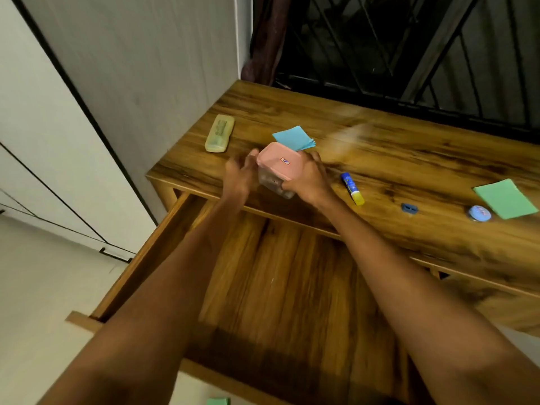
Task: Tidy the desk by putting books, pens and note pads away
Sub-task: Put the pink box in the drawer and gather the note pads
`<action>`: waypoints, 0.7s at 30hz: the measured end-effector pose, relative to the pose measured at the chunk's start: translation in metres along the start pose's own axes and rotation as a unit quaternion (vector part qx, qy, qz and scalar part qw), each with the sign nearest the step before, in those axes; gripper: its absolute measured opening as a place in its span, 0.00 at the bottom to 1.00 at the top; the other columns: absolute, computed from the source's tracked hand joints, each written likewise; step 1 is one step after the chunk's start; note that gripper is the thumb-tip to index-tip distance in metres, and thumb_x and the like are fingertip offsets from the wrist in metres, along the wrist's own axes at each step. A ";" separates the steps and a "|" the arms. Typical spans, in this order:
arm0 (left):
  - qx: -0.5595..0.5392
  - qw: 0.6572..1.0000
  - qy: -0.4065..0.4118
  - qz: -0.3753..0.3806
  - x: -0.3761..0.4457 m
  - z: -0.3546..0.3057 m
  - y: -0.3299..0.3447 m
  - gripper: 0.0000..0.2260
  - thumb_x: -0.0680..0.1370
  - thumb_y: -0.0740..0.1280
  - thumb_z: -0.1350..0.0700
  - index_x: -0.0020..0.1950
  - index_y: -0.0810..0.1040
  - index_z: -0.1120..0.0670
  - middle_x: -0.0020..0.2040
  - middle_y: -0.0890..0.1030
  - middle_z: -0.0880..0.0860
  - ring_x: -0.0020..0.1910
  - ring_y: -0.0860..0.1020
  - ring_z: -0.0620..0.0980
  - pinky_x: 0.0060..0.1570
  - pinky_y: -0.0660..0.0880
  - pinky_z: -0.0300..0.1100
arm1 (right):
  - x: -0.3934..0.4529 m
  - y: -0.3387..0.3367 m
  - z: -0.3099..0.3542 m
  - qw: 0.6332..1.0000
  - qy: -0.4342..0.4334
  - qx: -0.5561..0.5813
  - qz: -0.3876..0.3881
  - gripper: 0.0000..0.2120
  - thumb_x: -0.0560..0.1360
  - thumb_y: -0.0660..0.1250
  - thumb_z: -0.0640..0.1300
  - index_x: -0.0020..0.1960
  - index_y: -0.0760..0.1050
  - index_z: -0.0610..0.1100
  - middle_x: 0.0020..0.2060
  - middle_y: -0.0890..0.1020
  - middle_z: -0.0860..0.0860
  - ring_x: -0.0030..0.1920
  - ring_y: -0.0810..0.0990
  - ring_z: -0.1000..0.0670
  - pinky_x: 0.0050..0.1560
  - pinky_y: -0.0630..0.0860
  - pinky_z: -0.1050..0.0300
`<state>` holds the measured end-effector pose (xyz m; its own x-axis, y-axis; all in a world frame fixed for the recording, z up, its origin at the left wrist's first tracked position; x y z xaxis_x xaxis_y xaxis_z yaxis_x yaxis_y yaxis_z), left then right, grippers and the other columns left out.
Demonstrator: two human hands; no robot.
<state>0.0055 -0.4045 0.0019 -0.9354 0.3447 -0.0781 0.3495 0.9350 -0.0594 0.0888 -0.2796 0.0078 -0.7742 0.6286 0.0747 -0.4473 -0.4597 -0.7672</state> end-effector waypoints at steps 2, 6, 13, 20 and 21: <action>0.018 1.000 -0.015 -0.018 -0.006 -0.007 -0.027 0.19 0.78 0.64 0.47 0.62 0.76 0.59 0.57 0.81 0.57 0.55 0.80 0.55 0.57 0.77 0.52 | -0.027 0.012 0.014 1.000 -0.019 0.003 -0.001 0.37 0.60 0.77 0.44 0.66 0.69 0.41 0.63 0.70 0.45 0.63 0.70 0.46 0.53 0.67 0.61; 0.078 0.996 -0.043 0.003 -0.025 -0.012 -0.074 0.15 0.78 0.62 0.44 0.53 0.76 0.55 0.50 0.81 0.53 0.49 0.80 0.51 0.52 0.79 0.50 | -0.078 0.037 0.037 0.998 -0.016 0.026 0.060 0.43 0.64 0.76 0.46 0.74 0.59 0.44 0.72 0.62 0.47 0.70 0.65 0.46 0.65 0.68 0.55; 0.307 0.941 -0.097 0.102 -0.071 0.032 -0.161 0.13 0.79 0.64 0.49 0.47 0.78 0.59 0.42 0.79 0.53 0.39 0.76 0.49 0.36 0.70 0.38 | -0.172 0.130 0.058 0.978 -0.045 -0.008 0.205 0.27 0.79 0.60 0.46 0.76 0.56 0.45 0.75 0.59 0.45 0.72 0.63 0.44 0.72 0.64 0.48; 0.466 0.847 -0.107 0.231 -0.076 0.087 -0.193 0.10 0.72 0.72 0.57 0.52 0.80 0.55 0.58 0.77 0.55 0.60 0.74 0.56 0.64 0.70 0.53 | -0.208 0.181 0.064 0.965 -0.074 -0.019 0.252 0.43 0.70 0.73 0.48 0.76 0.51 0.45 0.74 0.58 0.44 0.73 0.62 0.44 0.71 0.62 0.53; 0.457 0.851 -0.107 0.236 -0.078 0.083 -0.193 0.09 0.72 0.71 0.61 0.52 0.80 0.57 0.58 0.77 0.57 0.60 0.74 0.57 0.64 0.71 0.53 | -0.210 0.180 0.068 0.963 -0.074 -0.014 0.259 0.44 0.70 0.74 0.46 0.76 0.50 0.45 0.74 0.57 0.44 0.72 0.62 0.43 0.70 0.64 0.51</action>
<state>0.0153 -0.6189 -0.0635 -0.6834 0.5486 -0.4818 0.6695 0.2077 -0.7132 0.1399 -0.5369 -0.1030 -0.9464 0.2220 -0.2347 0.0270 -0.6695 -0.7423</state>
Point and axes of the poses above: each hand's wrist, its own x-axis towards the middle knuckle, its own y-axis out of the palm, z = x × y, the point moved 1 cm from there along x, towards the middle knuckle
